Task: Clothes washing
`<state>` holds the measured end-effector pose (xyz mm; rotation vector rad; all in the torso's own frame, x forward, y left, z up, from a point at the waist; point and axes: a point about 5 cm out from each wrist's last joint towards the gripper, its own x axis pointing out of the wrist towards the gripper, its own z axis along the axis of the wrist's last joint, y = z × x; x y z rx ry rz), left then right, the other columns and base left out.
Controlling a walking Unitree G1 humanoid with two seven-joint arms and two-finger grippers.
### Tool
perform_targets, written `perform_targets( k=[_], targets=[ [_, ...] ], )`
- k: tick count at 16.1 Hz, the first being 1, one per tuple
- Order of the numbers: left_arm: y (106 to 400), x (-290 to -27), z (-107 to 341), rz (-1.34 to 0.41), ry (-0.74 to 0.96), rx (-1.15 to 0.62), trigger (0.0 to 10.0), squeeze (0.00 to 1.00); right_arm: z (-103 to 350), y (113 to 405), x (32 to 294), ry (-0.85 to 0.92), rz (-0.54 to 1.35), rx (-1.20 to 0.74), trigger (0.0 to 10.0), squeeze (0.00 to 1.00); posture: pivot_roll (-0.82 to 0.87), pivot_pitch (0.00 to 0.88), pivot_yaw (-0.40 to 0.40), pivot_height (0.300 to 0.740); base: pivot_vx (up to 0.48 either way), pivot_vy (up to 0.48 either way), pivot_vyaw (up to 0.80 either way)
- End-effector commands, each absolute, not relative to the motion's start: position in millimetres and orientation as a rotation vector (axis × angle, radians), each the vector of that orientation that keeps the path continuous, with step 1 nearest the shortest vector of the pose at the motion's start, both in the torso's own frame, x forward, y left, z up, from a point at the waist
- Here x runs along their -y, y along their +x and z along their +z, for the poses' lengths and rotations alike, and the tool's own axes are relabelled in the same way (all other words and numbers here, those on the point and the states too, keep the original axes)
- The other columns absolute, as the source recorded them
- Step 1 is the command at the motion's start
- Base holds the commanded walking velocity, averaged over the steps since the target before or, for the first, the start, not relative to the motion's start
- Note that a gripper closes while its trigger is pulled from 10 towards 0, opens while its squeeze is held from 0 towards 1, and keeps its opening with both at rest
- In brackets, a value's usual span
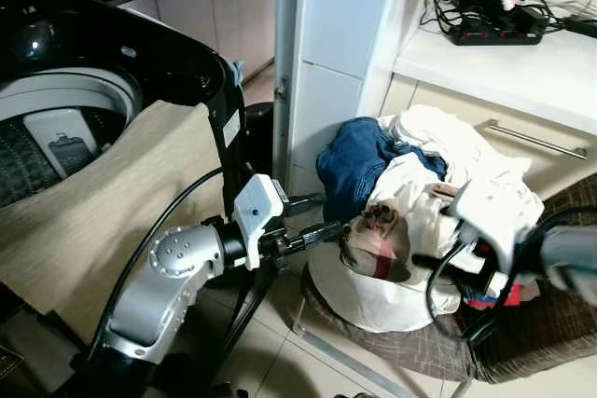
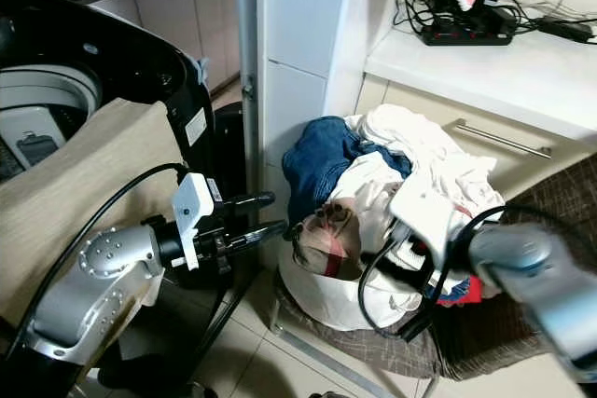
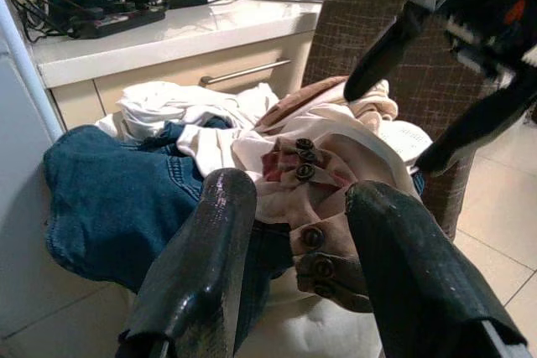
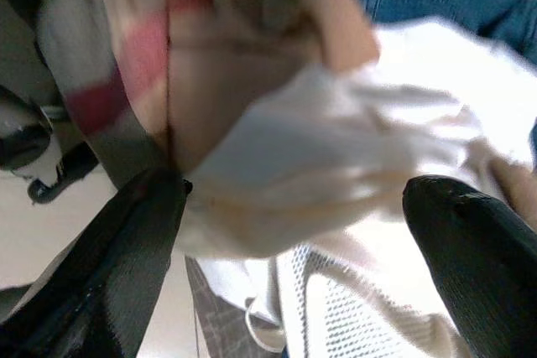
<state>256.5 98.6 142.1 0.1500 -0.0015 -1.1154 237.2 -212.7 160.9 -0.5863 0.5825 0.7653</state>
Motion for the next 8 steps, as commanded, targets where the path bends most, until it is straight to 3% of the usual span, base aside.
perform_targets(
  k=[1, 2, 5, 6, 7, 8],
  targets=[
    [255.4, -97.7, 141.1, -1.114, 0.162, 0.005, 10.0, 0.00, 159.8, 239.4, 214.2, -0.609, 0.753, -0.578, 10.0, 0.51, -0.09, 0.032, -0.019, 0.740, 0.000, 0.000, 0.00],
    [253.3, -98.5, 137.0, -1.110, 0.145, 0.011, 10.0, 0.00, 151.6, 241.5, 216.3, -0.613, 0.745, -0.574, 10.0, 0.00, -0.09, 0.029, -0.020, 0.740, 0.000, 0.000, 0.00],
    [250.0, -99.9, 130.1, -1.113, 0.176, -0.005, 10.0, 0.00, 142.6, 248.9, 215.9, -0.594, 0.737, -0.505, 10.0, 0.00, -0.09, 0.026, -0.017, 0.740, 0.000, 0.000, 0.00],
    [250.1, -99.8, 129.5, -1.107, 0.185, -0.006, 10.0, 0.00, 138.5, 252.4, 217.3, -0.607, 0.723, -0.487, 7.7, 0.00, -0.08, 0.025, -0.019, 0.740, 0.000, 0.000, 0.00],
    [251.0, -99.5, 129.5, -1.100, 0.186, -0.003, 10.0, 0.00, 134.3, 253.6, 218.3, -0.609, 0.722, -0.486, 3.6, 0.00, -0.08, 0.022, -0.021, 0.740, 0.000, 0.000, 0.00],
    [252.2, -99.6, 129.8, -1.089, 0.188, 0.002, 10.0, 0.00, 131.4, 253.6, 218.4, -0.600, 0.729, -0.490, 1.9, 0.00, -0.08, 0.021, -0.021, 0.740, 0.000, 0.000, 0.00]
  ],
)
